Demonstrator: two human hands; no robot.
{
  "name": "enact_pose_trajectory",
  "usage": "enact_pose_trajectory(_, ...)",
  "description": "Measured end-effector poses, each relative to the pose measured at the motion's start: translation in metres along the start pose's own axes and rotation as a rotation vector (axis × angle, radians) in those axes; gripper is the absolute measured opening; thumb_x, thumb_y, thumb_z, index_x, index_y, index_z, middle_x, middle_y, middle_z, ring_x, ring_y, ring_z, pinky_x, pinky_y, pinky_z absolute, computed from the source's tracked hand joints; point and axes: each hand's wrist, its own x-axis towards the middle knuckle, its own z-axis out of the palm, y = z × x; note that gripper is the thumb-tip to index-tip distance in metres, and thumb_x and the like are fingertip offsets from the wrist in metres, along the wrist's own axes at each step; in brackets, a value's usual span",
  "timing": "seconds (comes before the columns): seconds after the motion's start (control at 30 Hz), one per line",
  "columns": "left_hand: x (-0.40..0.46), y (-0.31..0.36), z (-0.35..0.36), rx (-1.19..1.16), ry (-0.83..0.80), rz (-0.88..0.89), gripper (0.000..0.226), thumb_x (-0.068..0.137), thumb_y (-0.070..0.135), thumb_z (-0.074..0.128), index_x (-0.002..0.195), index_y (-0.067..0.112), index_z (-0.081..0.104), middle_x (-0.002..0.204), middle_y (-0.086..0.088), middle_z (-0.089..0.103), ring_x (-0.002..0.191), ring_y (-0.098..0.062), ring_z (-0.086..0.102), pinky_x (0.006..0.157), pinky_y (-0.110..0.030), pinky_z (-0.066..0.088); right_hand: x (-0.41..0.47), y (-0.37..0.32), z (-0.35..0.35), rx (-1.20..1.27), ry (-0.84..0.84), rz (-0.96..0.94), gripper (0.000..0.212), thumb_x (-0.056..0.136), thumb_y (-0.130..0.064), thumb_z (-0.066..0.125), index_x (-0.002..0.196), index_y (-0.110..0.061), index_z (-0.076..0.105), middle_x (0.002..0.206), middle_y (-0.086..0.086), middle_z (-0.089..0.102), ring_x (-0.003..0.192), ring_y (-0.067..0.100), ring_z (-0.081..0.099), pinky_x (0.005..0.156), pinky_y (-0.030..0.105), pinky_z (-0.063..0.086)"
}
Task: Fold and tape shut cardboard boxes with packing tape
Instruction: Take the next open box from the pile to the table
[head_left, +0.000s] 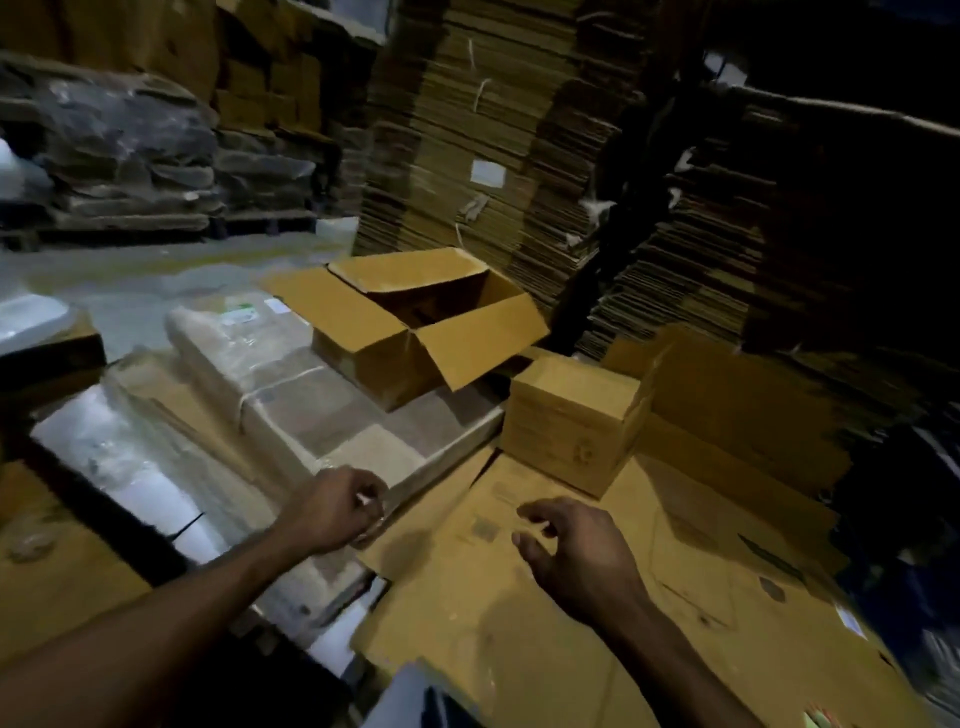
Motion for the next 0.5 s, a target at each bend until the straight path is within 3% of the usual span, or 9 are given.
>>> enact_pose_trajectory(0.1, 0.059, -0.066, 0.008, 0.115, 0.068, 0.002, 0.069, 0.088, 0.076, 0.064, 0.145, 0.037, 0.067, 0.146, 0.007, 0.07, 0.126, -0.016, 0.07, 0.104, -0.039, 0.058, 0.085, -0.029, 0.035, 0.014, -0.008, -0.001, 0.044, 0.095, -0.05, 0.07, 0.138, -0.038, 0.067, 0.129, -0.018, 0.069, 0.116, 0.009, 0.065, 0.091, 0.038, 0.06)
enact_pose_trajectory(0.2, 0.091, -0.123, 0.027, 0.276, 0.048, 0.093, 0.111, 0.085, 0.098, 0.047, 0.173, 0.034, 0.028, 0.18, -0.004, 0.027, 0.163, -0.025, 0.033, 0.127, -0.045, 0.037, 0.166, -0.049, 0.062, -0.025, -0.004, -0.083, 0.053, 0.092, -0.044, 0.074, 0.143, -0.034, 0.062, 0.131, -0.011, 0.069, 0.117, 0.014, 0.067, 0.09, 0.04, 0.061)
enact_pose_trajectory(0.3, 0.113, -0.175, 0.051, 0.401, -0.073, 0.073, 0.128, 0.078, 0.11, 0.025, 0.175, 0.032, -0.006, 0.182, -0.002, -0.015, 0.17, -0.024, -0.004, 0.133, -0.057, 0.014, 0.245, -0.074, 0.085, -0.147, 0.033, -0.18, 0.068, 0.091, -0.041, 0.078, 0.153, -0.034, 0.051, 0.14, -0.006, 0.063, 0.124, 0.021, 0.062, 0.093, 0.043, 0.06)
enact_pose_trajectory(0.4, 0.131, -0.215, 0.078, 0.378, -0.153, -0.021, 0.131, 0.073, 0.114, 0.021, 0.175, 0.036, -0.005, 0.183, 0.004, -0.014, 0.169, -0.02, -0.009, 0.134, -0.06, 0.006, 0.311, -0.105, 0.114, -0.237, 0.062, -0.262, 0.077, 0.094, -0.04, 0.077, 0.161, -0.034, 0.04, 0.155, -0.005, 0.052, 0.135, 0.026, 0.05, 0.102, 0.047, 0.055)
enact_pose_trajectory(0.5, 0.135, -0.233, 0.102, 0.319, -0.065, -0.008, 0.136, 0.067, 0.117, 0.028, 0.176, 0.038, 0.008, 0.183, 0.006, -0.009, 0.17, -0.019, -0.002, 0.133, -0.062, 0.008, 0.356, -0.131, 0.15, -0.366, 0.07, -0.286, 0.085, 0.094, -0.047, 0.076, 0.165, -0.036, 0.03, 0.168, 0.001, 0.037, 0.144, 0.032, 0.04, 0.107, 0.052, 0.05)
